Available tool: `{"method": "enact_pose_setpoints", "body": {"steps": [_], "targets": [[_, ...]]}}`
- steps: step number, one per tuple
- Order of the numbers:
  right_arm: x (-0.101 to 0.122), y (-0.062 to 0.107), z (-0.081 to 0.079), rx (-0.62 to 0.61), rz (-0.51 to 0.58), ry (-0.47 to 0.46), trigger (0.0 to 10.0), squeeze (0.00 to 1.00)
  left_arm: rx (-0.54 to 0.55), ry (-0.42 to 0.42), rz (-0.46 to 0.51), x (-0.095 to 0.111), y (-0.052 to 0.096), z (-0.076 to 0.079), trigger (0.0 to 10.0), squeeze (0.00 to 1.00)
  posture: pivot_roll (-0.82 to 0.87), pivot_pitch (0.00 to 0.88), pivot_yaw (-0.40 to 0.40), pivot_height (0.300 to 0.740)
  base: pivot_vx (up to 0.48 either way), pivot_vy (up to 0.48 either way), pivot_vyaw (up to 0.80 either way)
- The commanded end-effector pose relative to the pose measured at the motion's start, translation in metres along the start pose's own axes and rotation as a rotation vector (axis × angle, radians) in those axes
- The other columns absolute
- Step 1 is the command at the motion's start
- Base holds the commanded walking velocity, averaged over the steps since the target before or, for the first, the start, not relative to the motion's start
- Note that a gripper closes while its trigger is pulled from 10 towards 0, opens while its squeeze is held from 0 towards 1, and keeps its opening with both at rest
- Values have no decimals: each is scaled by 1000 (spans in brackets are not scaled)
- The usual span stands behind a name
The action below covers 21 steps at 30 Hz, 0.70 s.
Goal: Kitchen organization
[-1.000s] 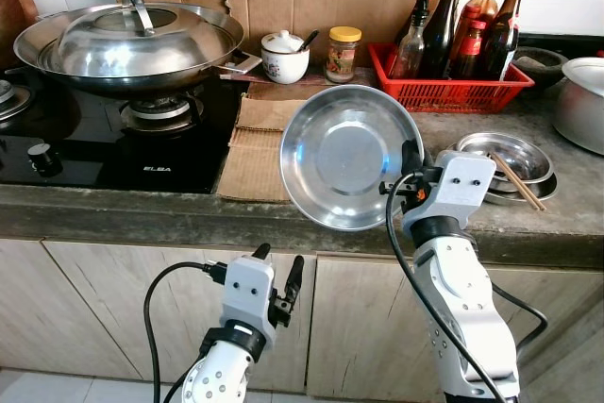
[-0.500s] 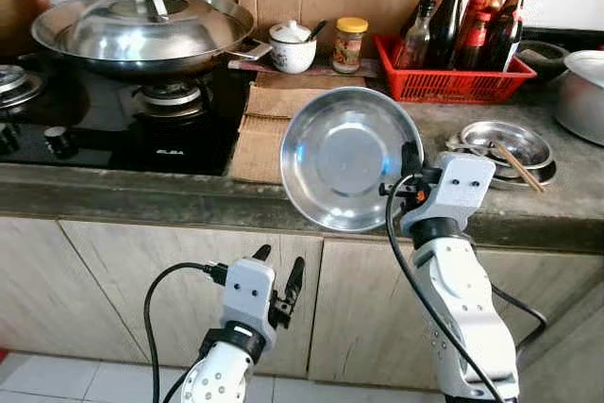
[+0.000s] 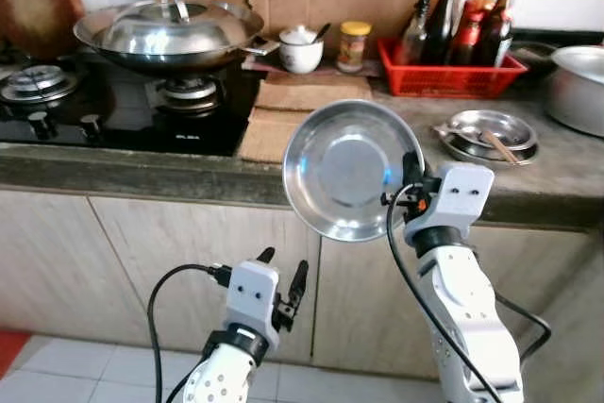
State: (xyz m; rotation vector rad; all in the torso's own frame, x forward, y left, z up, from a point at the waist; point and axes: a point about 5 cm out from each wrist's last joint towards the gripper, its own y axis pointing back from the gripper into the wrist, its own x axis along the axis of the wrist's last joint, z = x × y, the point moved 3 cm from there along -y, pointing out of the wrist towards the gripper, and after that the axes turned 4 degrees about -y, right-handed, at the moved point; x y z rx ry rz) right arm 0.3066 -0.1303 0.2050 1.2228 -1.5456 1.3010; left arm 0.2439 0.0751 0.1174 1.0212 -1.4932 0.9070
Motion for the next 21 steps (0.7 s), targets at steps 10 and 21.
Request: {"method": "enact_pose_setpoints", "body": {"steps": [10,21], "targets": [[-16,15,9,-19,-59,53,10000,0,-7,3,-3,0,-1,3,10000,0,43,0,-36,740,-225,0,0],[-29,34,12,-17,-109,61,10000,0,-9,4,-4,0,-1,3,10000,0,38,0,-36,740,-316,0,0]]}}
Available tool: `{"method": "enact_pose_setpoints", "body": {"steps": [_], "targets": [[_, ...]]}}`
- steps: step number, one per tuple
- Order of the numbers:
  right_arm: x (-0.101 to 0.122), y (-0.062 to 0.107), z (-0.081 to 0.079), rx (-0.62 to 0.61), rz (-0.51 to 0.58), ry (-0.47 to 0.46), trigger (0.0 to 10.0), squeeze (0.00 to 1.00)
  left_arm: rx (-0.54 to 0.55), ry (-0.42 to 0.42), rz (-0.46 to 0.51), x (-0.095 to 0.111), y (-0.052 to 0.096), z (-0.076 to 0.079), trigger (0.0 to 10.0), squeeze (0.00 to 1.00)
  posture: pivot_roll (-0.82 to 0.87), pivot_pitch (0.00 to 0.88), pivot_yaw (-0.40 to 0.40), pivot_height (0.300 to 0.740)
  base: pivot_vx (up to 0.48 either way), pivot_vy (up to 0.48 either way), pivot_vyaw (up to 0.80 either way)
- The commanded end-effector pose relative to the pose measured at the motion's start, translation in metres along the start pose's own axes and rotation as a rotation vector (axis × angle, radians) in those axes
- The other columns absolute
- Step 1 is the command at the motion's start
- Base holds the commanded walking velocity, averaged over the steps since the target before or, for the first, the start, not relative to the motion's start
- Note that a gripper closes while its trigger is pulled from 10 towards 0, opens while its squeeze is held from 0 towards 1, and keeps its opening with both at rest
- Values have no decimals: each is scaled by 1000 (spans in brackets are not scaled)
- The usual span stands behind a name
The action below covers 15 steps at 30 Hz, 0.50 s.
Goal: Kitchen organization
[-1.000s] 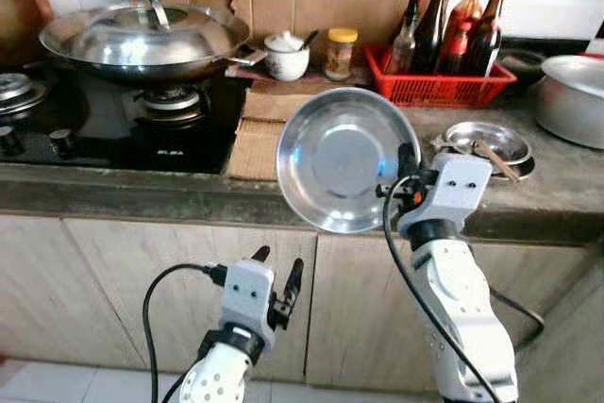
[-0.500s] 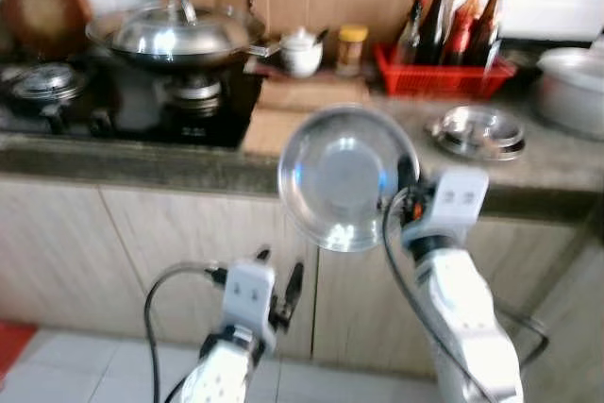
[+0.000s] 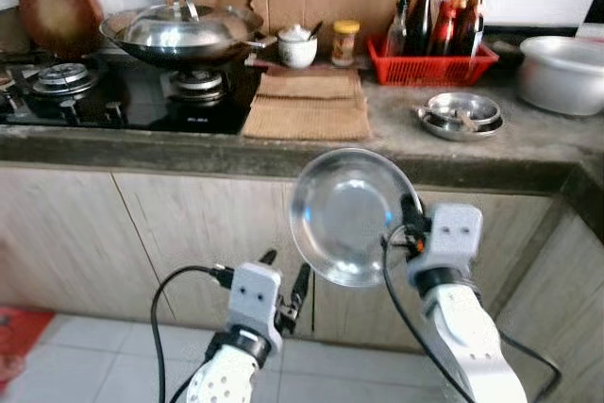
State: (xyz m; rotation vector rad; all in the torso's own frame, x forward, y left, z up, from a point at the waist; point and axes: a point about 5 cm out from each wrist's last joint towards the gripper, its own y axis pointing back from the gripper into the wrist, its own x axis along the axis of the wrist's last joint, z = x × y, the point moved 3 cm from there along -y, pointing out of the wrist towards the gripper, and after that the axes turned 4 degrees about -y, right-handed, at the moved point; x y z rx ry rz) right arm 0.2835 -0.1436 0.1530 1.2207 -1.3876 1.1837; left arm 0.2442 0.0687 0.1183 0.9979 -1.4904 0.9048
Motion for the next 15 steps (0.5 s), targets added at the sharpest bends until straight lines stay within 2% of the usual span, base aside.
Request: {"method": "enact_pose_setpoints", "body": {"steps": [1,6,7,11,13,15], "targets": [[10,3,-9,36,45,-14,10000,0,6,-10,-10,-2,1,-3,10000,0,38,0,-36,740,-398,0,0],[4,8,-8,42,29,-1,10000,0,5,-9,-10,-2,1,-2,10000,0,33,0,-36,740,-330,0,0],[3,9,-8,45,25,-1,10000,0,5,-8,-9,-2,1,-2,10000,0,33,0,-34,740,277,0,0],[1,12,-9,51,18,-2,10000,0,3,-8,-8,-2,1,-2,10000,0,33,0,-34,740,-341,0,-634],[0,12,-9,53,17,-1,10000,0,3,-7,-8,-1,1,-2,10000,0,33,0,-34,740,277,0,-788],[0,13,-10,57,13,-3,10000,0,2,-8,-9,-2,0,-2,10000,0,30,0,-35,740,-279,0,-788]]}}
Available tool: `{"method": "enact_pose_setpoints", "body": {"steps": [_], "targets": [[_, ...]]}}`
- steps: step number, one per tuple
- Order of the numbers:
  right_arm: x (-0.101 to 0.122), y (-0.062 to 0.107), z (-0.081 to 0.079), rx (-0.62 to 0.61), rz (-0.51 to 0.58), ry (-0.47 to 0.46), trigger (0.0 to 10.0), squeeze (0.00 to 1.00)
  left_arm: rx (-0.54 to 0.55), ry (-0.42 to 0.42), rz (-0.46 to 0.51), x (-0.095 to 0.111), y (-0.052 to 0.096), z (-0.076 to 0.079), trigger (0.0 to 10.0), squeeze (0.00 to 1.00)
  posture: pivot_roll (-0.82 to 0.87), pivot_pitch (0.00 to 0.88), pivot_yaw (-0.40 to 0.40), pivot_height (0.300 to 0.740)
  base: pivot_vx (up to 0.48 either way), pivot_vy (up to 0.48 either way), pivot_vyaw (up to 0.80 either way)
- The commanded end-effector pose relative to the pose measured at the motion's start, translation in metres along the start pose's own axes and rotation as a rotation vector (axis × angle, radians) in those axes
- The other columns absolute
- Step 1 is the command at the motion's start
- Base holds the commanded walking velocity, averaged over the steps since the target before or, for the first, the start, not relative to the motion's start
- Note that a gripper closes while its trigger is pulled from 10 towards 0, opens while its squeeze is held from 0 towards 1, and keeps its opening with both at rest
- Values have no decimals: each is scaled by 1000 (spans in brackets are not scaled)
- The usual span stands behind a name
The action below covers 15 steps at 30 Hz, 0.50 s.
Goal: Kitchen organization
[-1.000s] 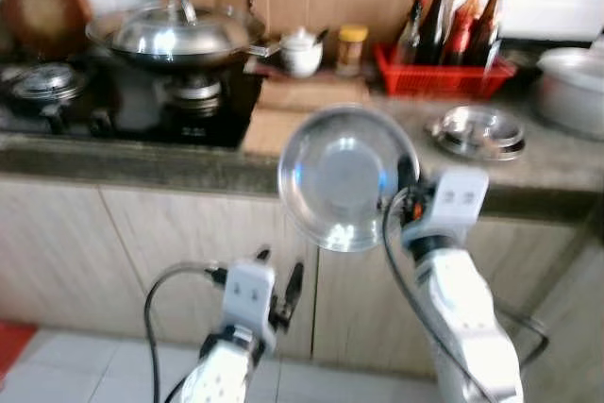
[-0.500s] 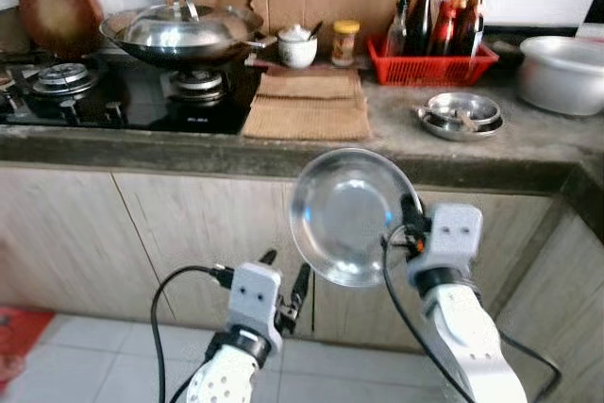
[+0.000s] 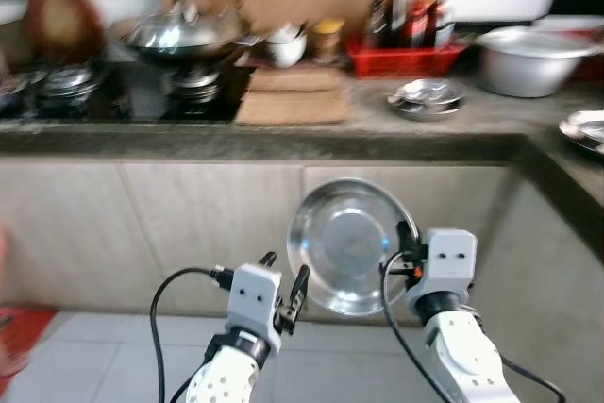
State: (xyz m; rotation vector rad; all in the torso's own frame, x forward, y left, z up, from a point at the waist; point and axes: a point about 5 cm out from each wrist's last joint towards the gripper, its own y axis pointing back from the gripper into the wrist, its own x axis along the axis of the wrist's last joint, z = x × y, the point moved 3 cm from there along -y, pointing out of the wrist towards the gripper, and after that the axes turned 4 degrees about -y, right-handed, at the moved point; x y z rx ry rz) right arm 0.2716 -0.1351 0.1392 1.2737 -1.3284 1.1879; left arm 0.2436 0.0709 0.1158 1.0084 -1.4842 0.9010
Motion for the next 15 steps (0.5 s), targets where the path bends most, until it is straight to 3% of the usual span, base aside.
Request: {"method": "enact_pose_setpoints", "body": {"steps": [1,15], "targets": [[13,0,-4,13,61,-7,10000,0,-2,-7,1,1,-1,-1,10000,0,30,0,-35,740,-255,0,-788],[13,2,-3,-5,64,-2,10000,0,-12,0,-7,-2,0,1,10000,0,25,0,-32,740,0,0,-788]]}}
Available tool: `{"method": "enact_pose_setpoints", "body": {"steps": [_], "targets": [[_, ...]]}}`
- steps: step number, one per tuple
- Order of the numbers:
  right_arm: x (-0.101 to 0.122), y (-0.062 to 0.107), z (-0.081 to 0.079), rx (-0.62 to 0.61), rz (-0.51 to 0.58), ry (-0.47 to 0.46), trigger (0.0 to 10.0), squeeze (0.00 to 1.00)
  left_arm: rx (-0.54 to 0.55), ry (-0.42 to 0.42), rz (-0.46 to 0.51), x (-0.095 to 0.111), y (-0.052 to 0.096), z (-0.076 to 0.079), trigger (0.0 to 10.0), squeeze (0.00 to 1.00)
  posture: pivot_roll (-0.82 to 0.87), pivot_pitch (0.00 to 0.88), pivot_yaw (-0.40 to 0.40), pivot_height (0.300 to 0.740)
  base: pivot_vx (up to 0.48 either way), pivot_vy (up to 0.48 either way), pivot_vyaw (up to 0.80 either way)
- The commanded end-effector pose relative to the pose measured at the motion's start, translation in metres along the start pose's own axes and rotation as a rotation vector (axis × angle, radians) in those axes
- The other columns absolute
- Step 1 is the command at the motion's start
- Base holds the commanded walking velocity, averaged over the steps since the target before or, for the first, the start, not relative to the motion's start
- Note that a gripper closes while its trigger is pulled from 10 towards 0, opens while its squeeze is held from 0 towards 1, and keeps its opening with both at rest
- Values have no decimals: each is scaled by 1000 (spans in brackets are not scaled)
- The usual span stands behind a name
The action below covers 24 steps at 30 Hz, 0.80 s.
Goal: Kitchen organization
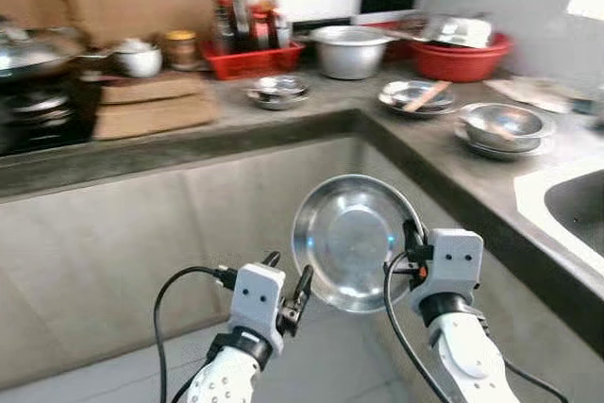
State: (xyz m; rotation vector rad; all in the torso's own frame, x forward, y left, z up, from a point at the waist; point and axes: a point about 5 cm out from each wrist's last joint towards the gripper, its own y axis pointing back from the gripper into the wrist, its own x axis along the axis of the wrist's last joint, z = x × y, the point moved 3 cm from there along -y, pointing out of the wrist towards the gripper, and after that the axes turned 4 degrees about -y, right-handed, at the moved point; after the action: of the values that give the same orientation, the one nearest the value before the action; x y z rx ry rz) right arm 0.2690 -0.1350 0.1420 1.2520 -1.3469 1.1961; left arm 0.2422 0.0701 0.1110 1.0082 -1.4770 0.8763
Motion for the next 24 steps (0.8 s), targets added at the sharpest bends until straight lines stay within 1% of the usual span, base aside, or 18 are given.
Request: {"method": "enact_pose_setpoints", "body": {"steps": [1,4,7,12,24], "targets": [[10,-1,-2,3,42,-6,10000,0,3,-1,10,3,-1,-1,10000,0,23,0,-30,740,0,0,-788],[10,1,1,-20,43,2,10000,0,-2,0,7,2,0,-1,10000,0,22,0,-29,740,0,185,-788],[9,2,3,-29,42,4,10000,0,-5,1,8,2,-1,0,10000,0,21,0,-26,740,0,441,-783],[8,3,1,-30,38,0,10000,0,-9,1,9,3,-1,-1,10000,0,24,0,-25,740,0,433,-781],[8,2,-1,-36,36,-3,10000,0,-7,1,5,3,-1,-2,10000,0,26,0,-24,740,0,0,-777]]}}
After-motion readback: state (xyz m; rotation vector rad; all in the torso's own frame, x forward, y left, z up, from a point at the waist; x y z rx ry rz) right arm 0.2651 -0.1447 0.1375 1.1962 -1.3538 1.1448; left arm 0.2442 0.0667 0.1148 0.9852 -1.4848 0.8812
